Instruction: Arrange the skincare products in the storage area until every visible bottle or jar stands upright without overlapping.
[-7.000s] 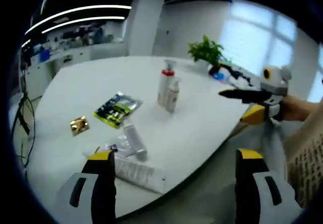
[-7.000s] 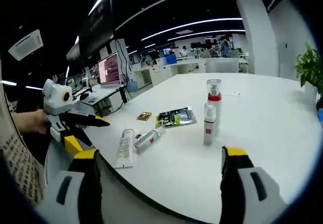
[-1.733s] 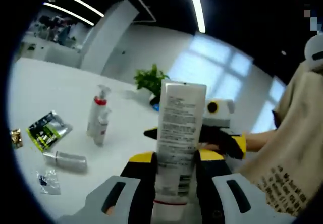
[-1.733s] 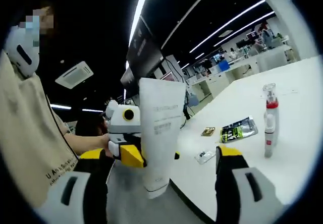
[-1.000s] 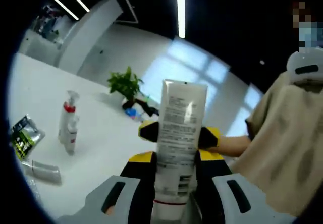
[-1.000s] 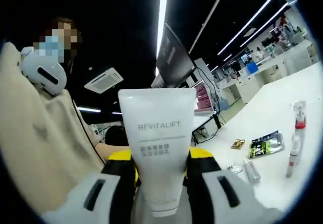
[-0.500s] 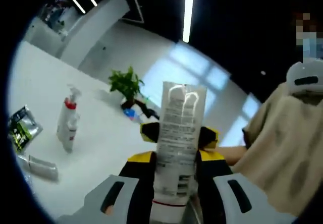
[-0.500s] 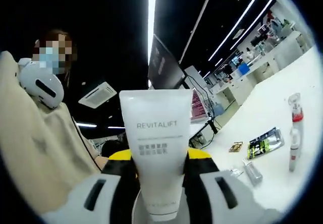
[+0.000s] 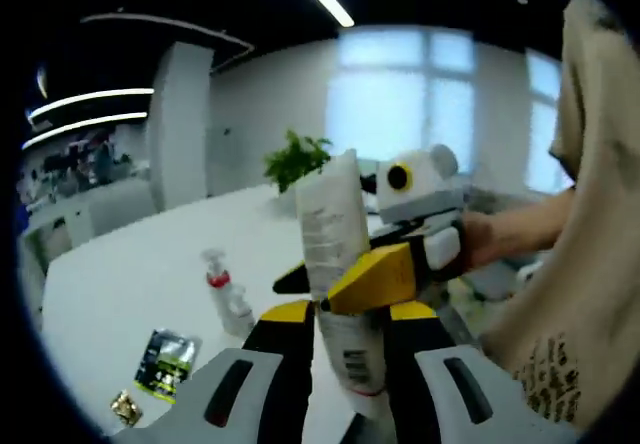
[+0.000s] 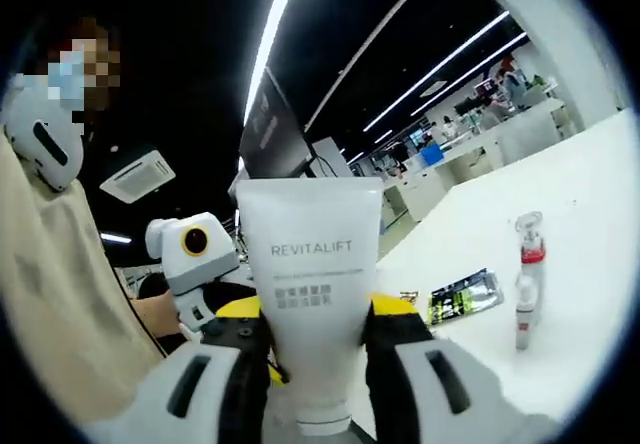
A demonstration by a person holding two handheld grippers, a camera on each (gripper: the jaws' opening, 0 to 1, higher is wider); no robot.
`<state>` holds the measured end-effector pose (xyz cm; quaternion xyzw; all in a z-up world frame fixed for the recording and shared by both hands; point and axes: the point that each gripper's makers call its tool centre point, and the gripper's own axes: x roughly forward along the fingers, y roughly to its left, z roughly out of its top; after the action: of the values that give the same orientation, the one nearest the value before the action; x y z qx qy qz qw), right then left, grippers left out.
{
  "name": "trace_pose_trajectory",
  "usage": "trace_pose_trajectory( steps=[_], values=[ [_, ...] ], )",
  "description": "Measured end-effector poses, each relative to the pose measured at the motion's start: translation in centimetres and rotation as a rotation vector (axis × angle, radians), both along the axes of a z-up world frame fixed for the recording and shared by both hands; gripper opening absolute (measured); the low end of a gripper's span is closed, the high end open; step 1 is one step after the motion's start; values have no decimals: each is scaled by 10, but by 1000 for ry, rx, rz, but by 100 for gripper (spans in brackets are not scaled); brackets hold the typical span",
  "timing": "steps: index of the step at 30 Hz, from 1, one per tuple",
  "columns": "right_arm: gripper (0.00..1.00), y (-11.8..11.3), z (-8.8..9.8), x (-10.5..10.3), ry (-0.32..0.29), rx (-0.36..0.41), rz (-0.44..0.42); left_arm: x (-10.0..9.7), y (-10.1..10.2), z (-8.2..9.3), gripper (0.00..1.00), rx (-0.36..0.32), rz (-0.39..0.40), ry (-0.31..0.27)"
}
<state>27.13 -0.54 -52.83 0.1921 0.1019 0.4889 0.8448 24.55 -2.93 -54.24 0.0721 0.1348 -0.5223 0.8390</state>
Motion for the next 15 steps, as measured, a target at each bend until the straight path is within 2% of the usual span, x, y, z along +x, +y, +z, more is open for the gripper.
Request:
trace_pose_trajectory(
  steps=[3,5,7,8,15],
  values=[
    [36,1,-3,6,8,-55,-50,13,3,-7,32,106,64,-65],
    [36,1,-3,13,4,-90,-104,22,5,-8,36,140,111,-101],
    [36,3,-1,15,2,-95,-131,28,6,-8,39,139,147,-103],
    [36,1,0,20,8,-99,-175,30,6,-8,39,138,164,-104],
    [36,4,7,24,43,-83,-271,38,-1,-11,34,160,204,-108]
  ],
)
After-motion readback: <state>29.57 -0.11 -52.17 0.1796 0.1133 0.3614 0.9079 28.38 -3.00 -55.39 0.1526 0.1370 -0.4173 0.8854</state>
